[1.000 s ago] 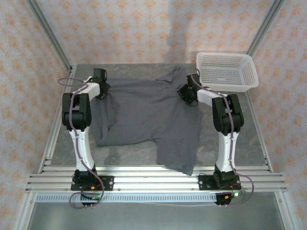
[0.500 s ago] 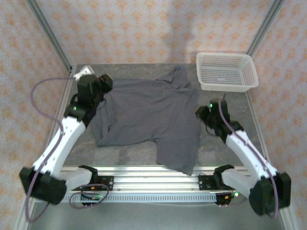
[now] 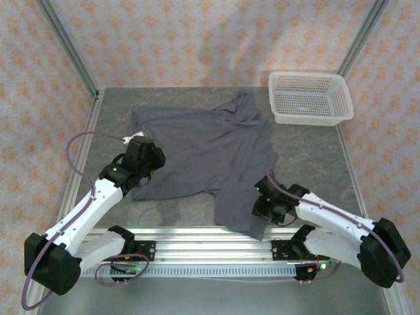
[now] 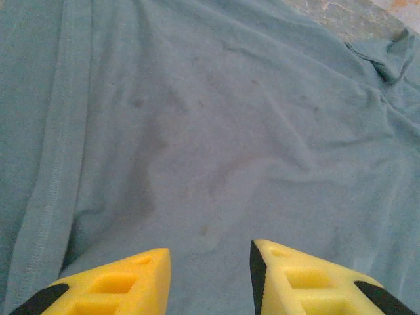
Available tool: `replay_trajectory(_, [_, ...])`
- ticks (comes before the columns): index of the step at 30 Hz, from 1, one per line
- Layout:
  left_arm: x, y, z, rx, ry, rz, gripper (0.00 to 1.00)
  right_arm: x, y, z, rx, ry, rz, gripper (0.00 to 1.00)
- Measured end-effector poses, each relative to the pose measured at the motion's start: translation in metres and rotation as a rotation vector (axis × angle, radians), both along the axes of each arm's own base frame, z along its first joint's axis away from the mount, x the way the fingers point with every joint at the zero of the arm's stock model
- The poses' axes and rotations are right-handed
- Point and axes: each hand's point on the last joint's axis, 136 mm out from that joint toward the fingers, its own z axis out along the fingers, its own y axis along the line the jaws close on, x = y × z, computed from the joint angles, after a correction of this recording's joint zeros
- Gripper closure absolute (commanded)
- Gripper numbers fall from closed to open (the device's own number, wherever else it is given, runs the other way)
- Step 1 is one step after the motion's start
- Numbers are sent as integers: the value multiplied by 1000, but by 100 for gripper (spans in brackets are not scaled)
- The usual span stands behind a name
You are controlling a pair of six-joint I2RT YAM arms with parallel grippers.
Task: Fold the inside-out t-shirt
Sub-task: Flatten out the T-shirt at the center of the table.
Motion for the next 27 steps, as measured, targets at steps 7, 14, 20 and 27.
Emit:
replay_trajectory(7, [4, 6, 9, 32, -14, 24, 62, -12, -5, -7, -53, 29, -12, 55])
replay_trajectory(14, [5, 10, 3, 60, 6, 43, 61, -16, -9, -13, -110, 51, -5, 72])
replay_trajectory(20, [6, 16, 1, 79, 10, 73, 56, 2, -2, 4, -123, -16, -14, 100])
replay_trajectory(27, [-10, 25, -34, 109, 170, 142, 53, 95, 27, 104, -7, -383, -96, 100])
